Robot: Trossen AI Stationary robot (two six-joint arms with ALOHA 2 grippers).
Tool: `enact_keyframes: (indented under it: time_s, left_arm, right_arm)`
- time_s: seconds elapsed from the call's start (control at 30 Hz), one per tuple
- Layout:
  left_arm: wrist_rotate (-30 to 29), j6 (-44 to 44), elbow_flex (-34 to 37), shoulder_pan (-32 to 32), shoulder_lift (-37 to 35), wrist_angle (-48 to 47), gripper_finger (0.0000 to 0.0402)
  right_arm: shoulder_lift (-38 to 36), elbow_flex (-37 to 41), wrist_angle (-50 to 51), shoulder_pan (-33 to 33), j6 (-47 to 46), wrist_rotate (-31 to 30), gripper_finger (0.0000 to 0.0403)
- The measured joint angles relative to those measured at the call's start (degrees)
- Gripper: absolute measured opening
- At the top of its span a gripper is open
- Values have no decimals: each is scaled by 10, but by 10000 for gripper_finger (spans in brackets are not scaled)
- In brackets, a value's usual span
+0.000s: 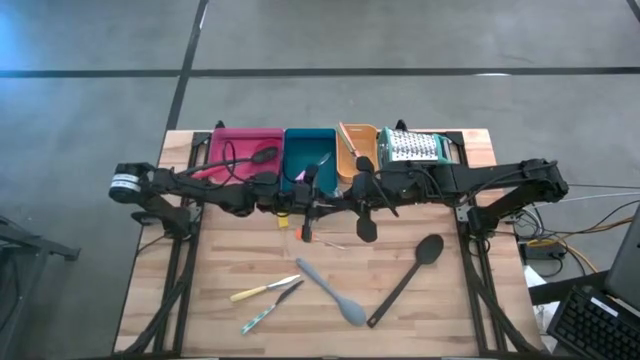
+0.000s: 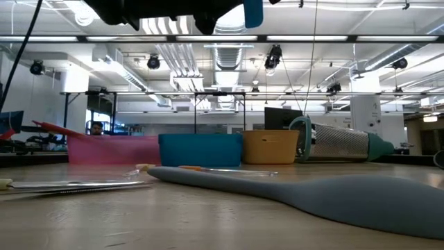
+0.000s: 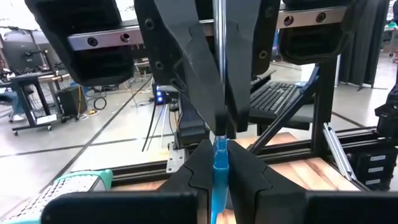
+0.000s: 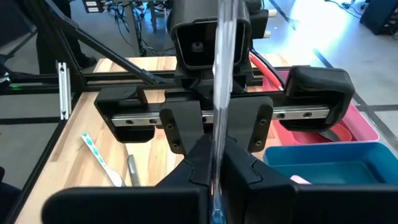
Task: Pick & Place Kitchen Items
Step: Put the blue spatula into the blue bin
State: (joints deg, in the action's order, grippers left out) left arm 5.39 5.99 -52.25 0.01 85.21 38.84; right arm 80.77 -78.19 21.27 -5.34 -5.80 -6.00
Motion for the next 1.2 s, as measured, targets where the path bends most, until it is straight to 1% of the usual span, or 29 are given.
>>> enact_keyframes:
  time_s: [0.07,0.13,0.2,0.27,0.37,0.47,0.53,0.67,0.73,0.93,1.07,1.2]
  left_arm:
    - [-2,-2,0,0,-1,-10,35]
    - [-10,6,0,1,-12,-51,65]
    - [-35,21,1,2,-26,-107,102]
    - [-85,37,1,2,-51,-181,137]
    - [-180,56,1,2,-96,-278,173]
    - [-260,51,1,3,-137,-357,192]
    - [-289,42,1,3,-163,-392,196]
    - [-299,35,2,3,-207,-429,196]
    - [-299,34,8,2,-225,-439,196]
    - [-299,34,22,2,-268,-449,197]
    - [-299,34,28,2,-286,-451,197]
    - [-299,34,28,2,-291,-454,197]
  right_arm:
    - [0,0,2,1,0,0,10]
    - [1,-1,11,6,-3,0,9]
    - [0,-6,25,14,-4,-1,9]
    - [-2,-11,43,26,-9,-2,9]
    - [-1,-12,70,52,-9,-16,9]
    - [1,-11,85,94,-11,-18,9]
    - [8,-10,88,130,-16,-17,9]
    - [38,-9,90,212,-32,-10,9]
    - [59,-10,94,253,-32,3,9]
    - [129,-20,97,356,-30,70,8]
    - [172,-37,99,401,-18,116,8]
    - [206,-57,103,419,-10,124,8]
